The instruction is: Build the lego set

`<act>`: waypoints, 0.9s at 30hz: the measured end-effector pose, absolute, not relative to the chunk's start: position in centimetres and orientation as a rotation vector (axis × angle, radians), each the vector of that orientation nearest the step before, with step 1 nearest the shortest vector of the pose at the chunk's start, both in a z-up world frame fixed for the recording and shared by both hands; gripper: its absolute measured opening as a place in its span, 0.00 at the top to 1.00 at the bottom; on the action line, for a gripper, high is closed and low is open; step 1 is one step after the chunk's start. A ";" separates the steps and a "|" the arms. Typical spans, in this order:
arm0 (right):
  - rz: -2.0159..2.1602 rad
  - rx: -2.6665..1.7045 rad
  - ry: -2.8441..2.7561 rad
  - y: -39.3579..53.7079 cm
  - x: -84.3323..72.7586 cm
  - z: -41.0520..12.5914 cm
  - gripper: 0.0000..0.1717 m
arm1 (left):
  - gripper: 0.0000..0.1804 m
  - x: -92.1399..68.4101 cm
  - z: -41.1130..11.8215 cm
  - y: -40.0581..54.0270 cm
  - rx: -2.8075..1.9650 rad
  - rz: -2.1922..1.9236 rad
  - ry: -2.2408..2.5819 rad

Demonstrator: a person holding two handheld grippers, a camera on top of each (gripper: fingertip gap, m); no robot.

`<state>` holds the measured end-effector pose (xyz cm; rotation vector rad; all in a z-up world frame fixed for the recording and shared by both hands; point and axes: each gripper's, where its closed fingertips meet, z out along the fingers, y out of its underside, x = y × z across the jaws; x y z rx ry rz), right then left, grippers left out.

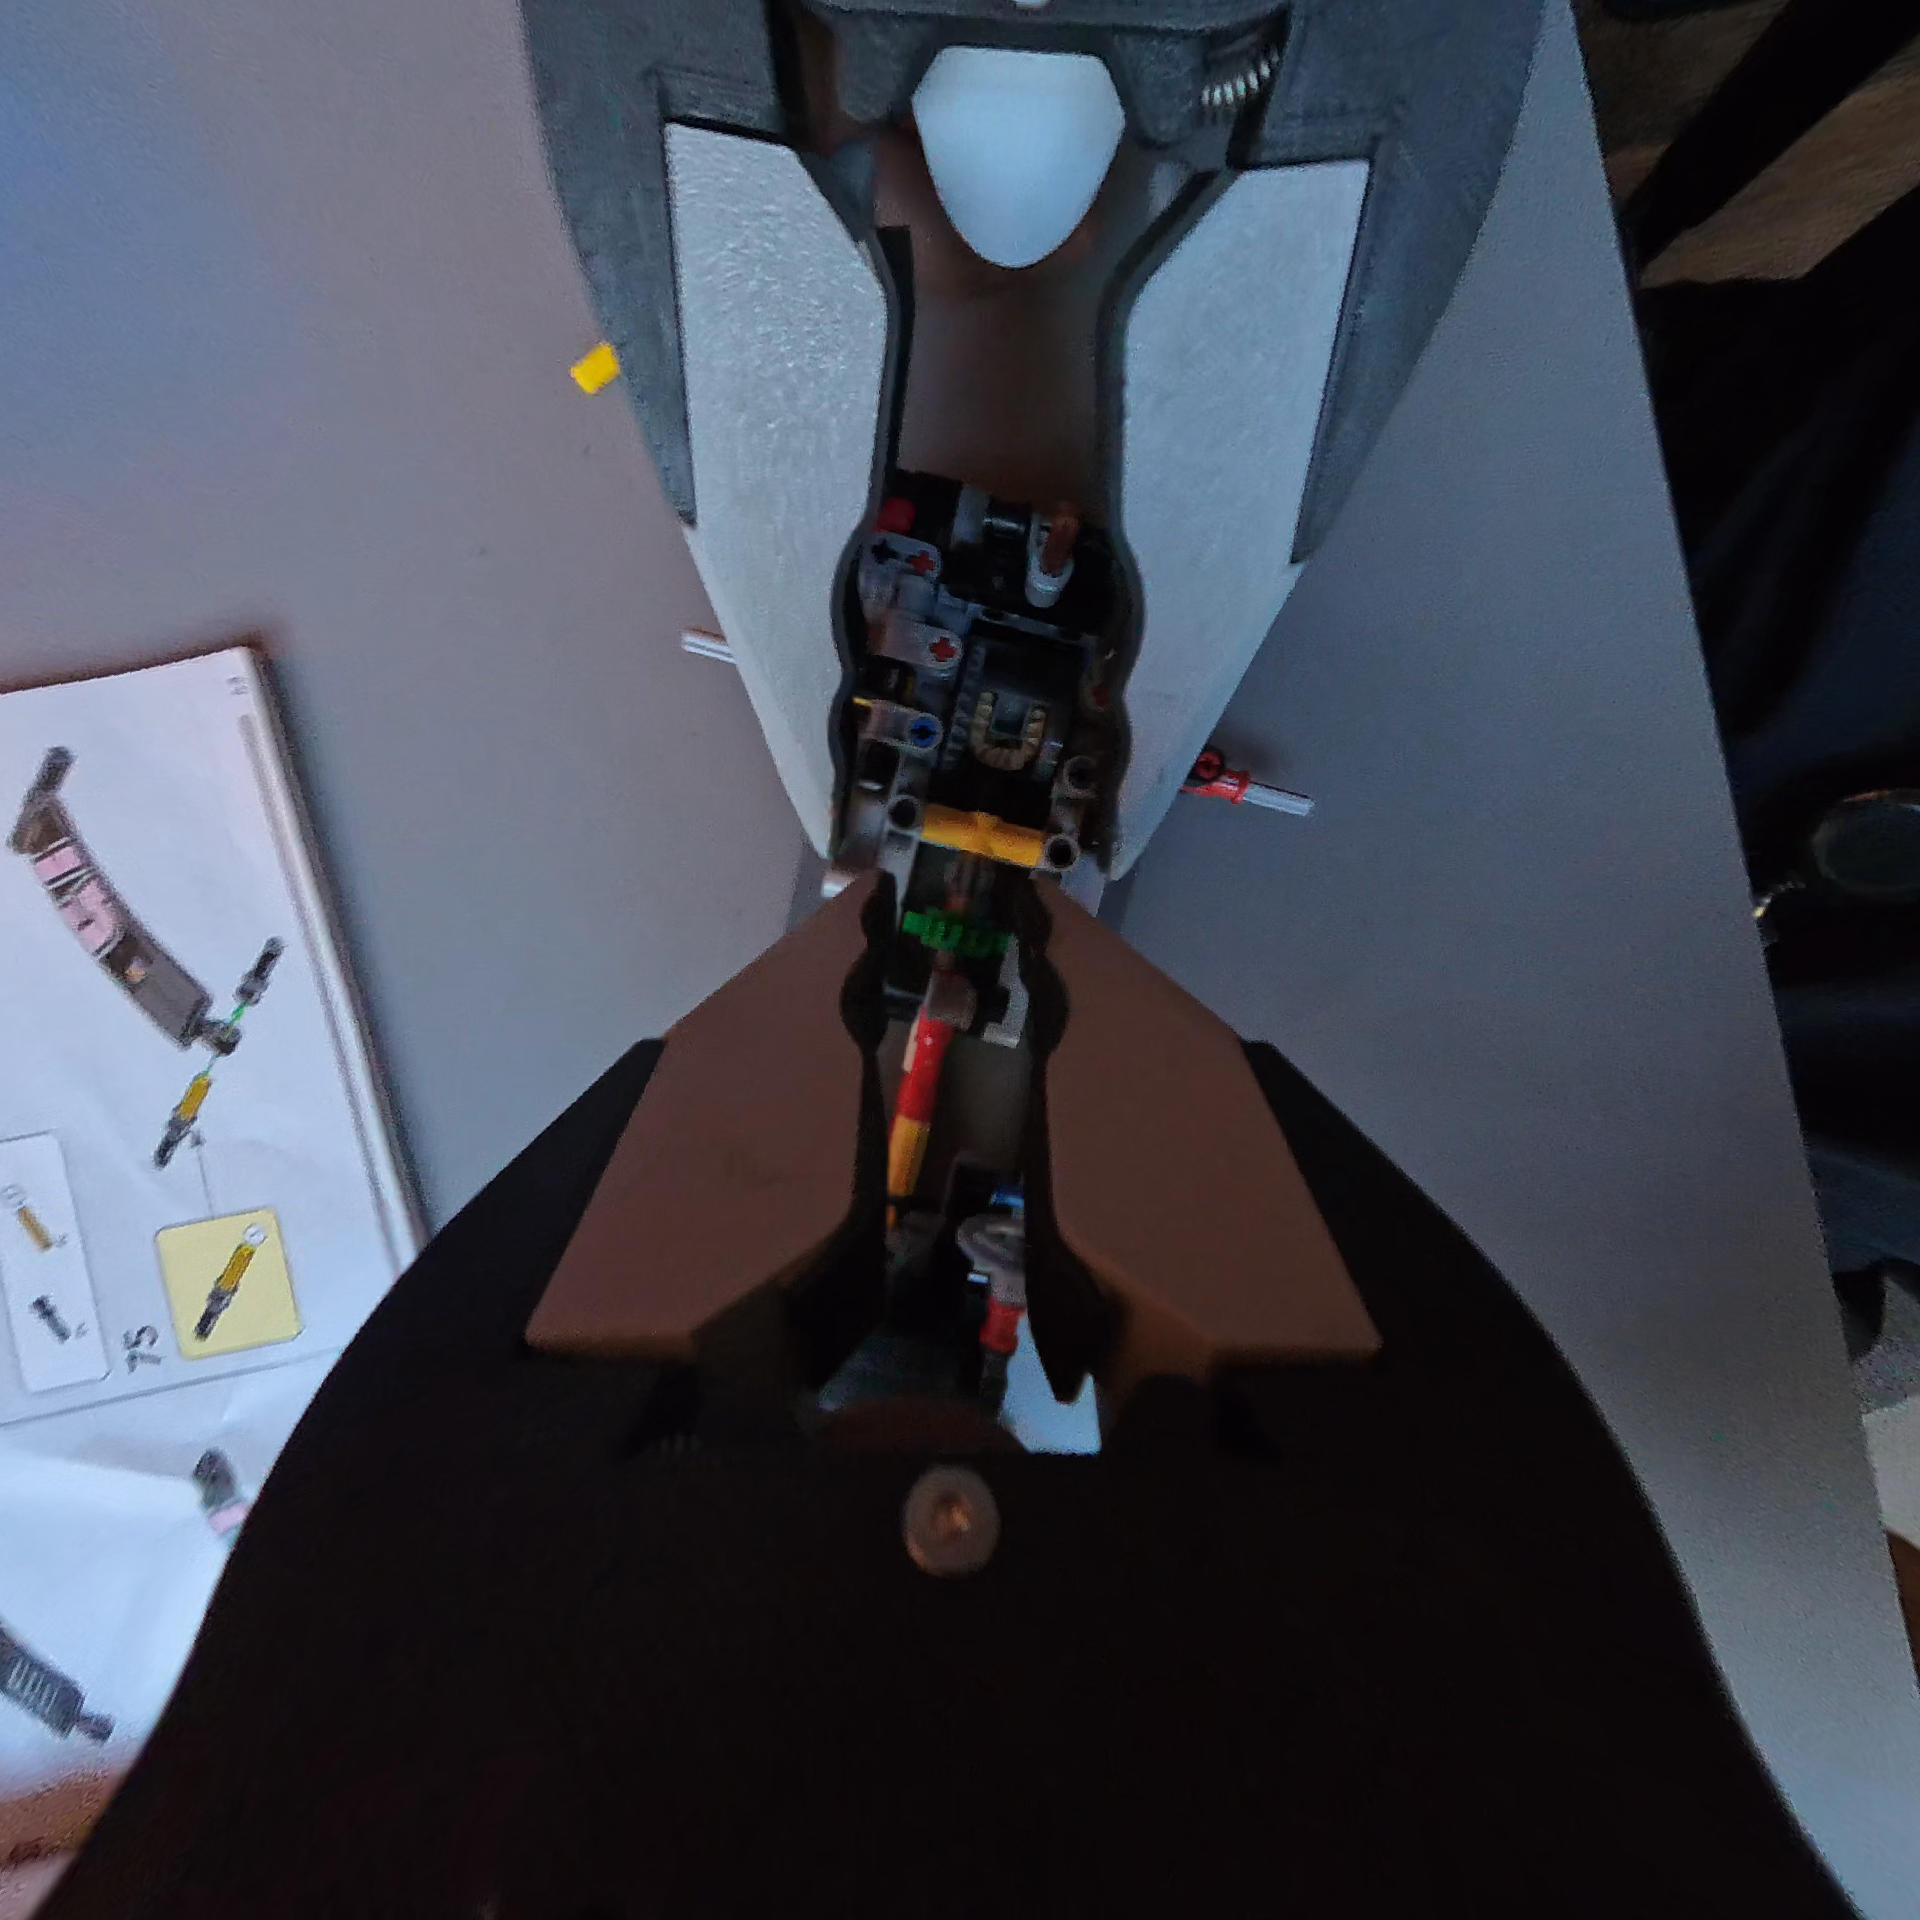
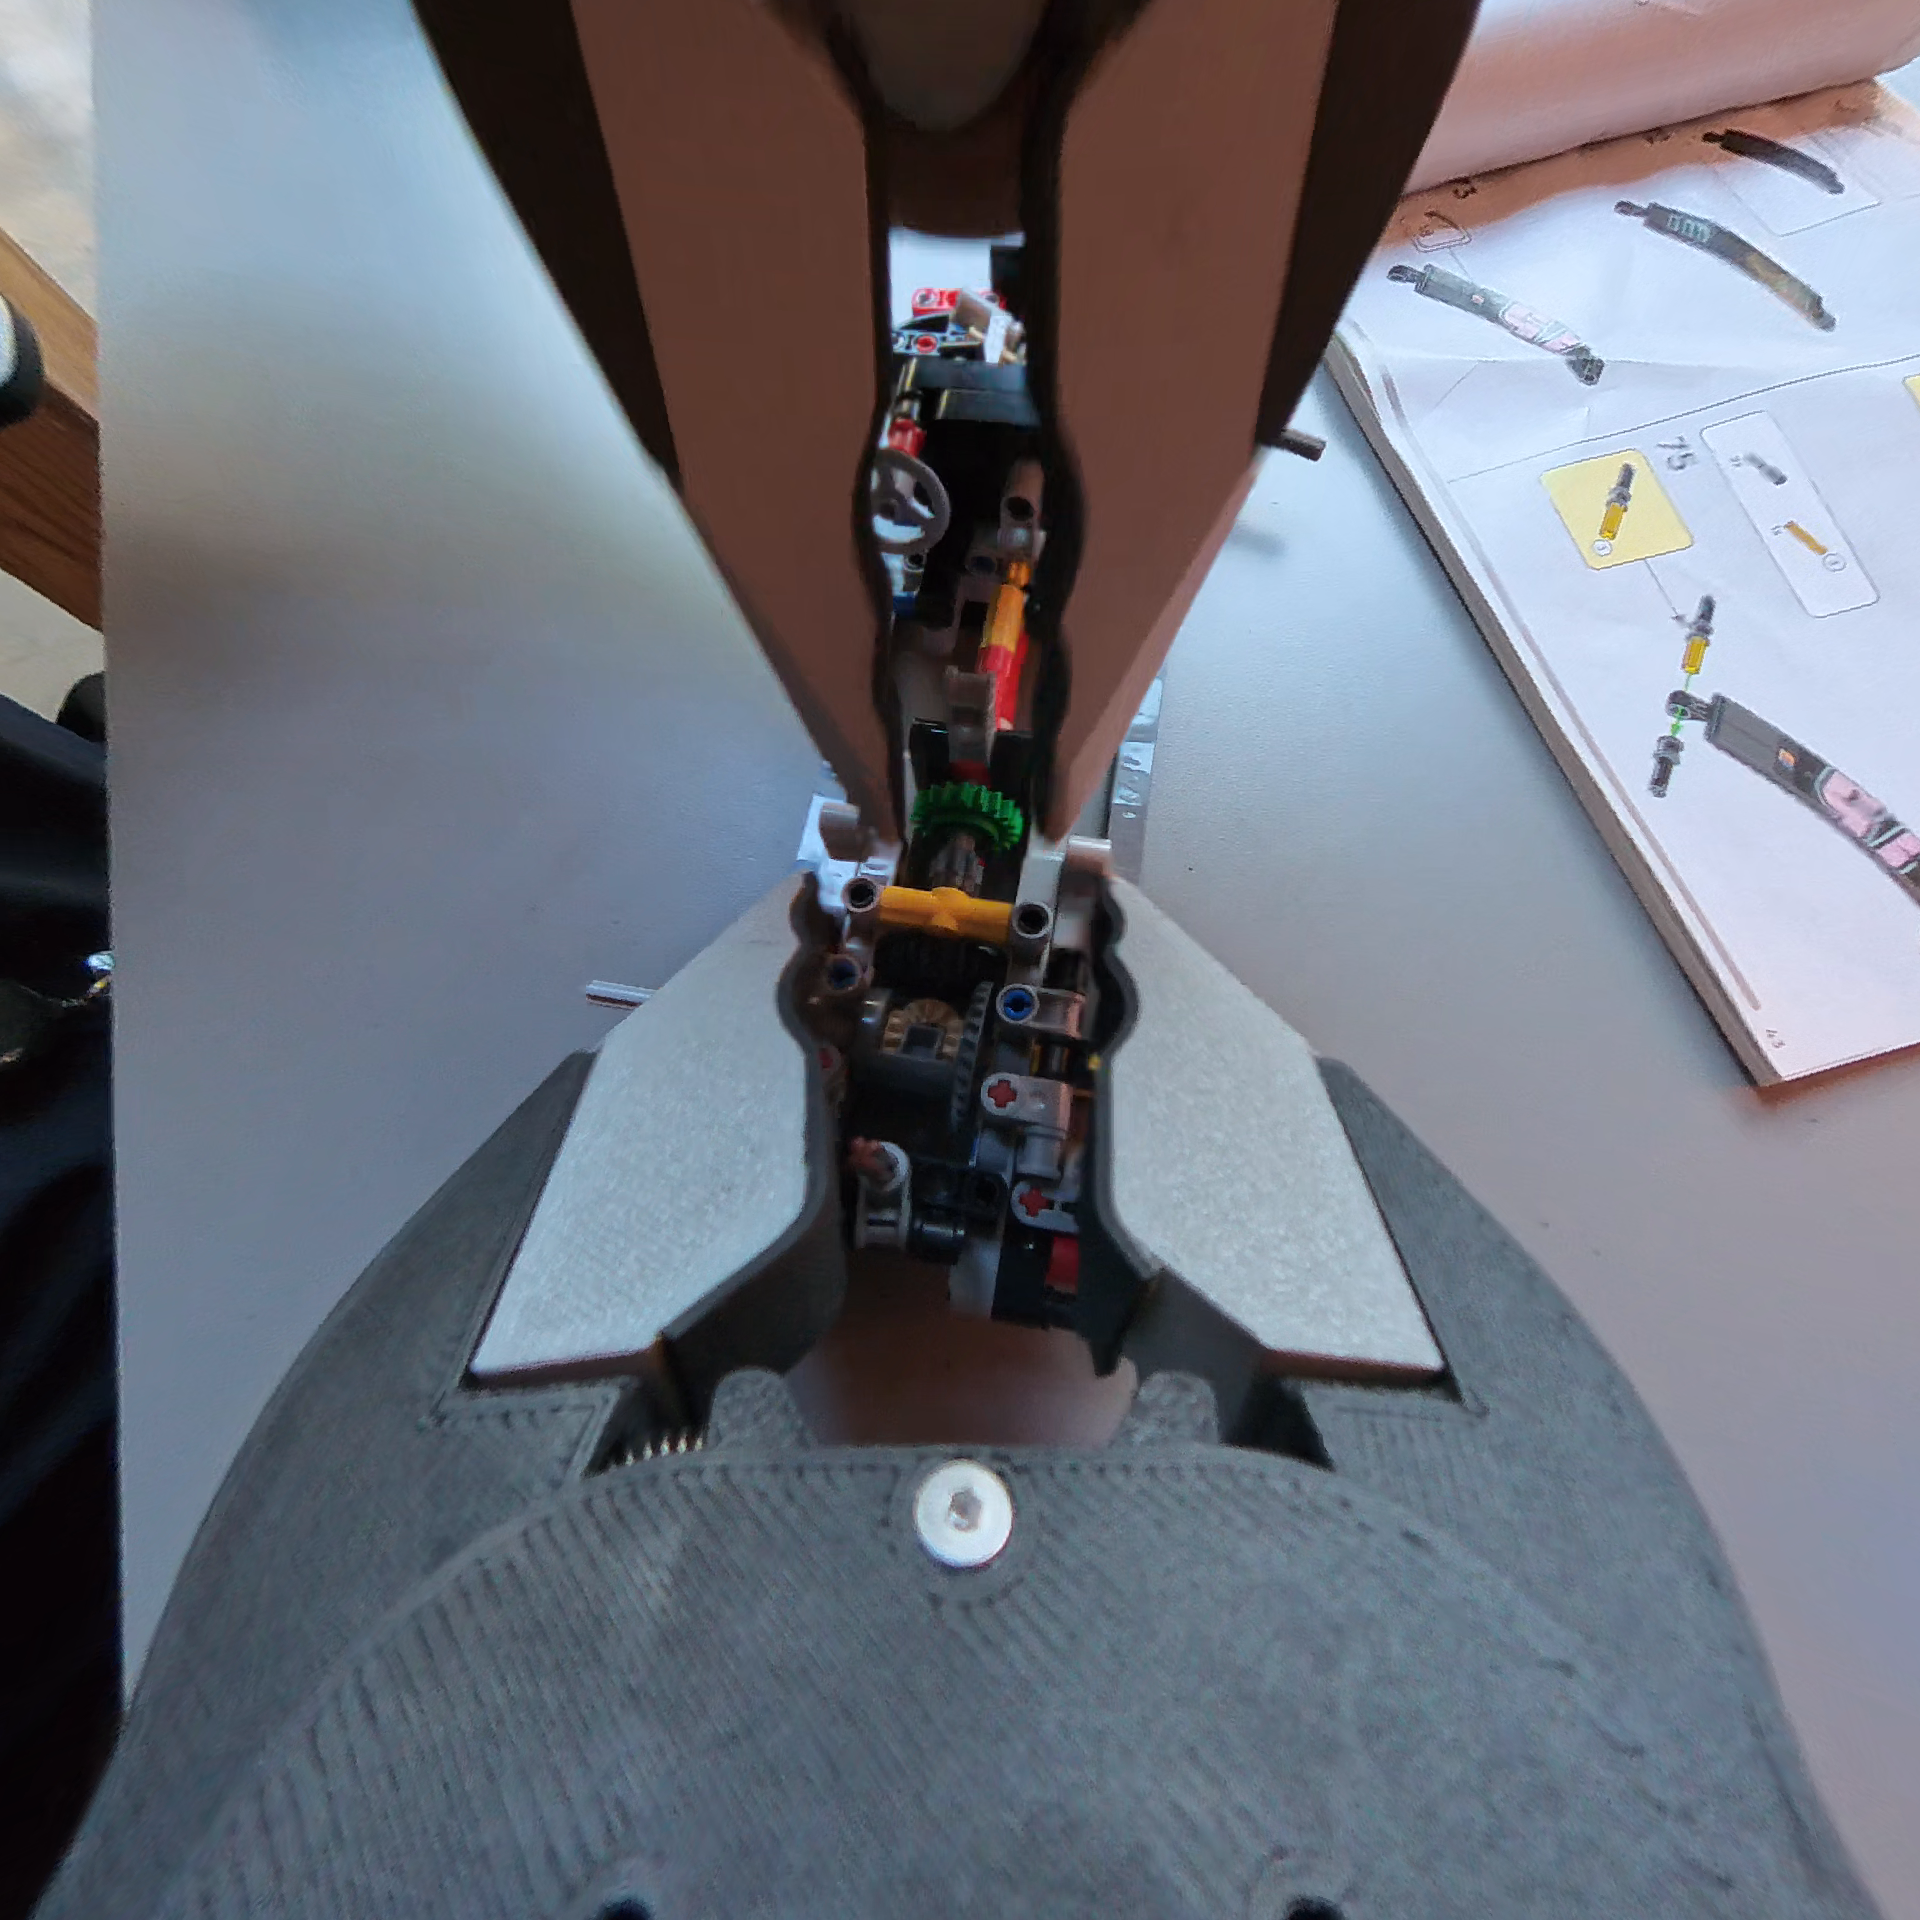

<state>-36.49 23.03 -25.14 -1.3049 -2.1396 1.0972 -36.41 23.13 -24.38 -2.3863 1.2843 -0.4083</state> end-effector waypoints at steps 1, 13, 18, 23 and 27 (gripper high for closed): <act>1.098 -1.292 -2.131 23.1 -36.5 -24.9 0.69 | 0.89 -36.7 -23.7 23.3 -2.372 -0.404 1.260; 1.530 -1.216 -1.711 26.9 -35.9 -18.0 0.73 | 0.84 -43.3 -15.2 20.7 -2.241 -0.274 0.857; 1.606 -1.229 -1.622 28.1 -35.5 -17.0 0.73 | 0.85 -45.0 -16.1 18.1 -2.243 -0.274 0.687; 1.562 -1.240 -1.684 27.4 -35.8 -18.1 0.74 | 0.84 -46.0 -18.2 16.9 -2.276 -0.253 0.596; 1.522 -1.255 -1.730 26.6 -36.1 -18.9 0.80 | 0.81 -46.4 -19.2 17.3 -2.287 -0.232 0.576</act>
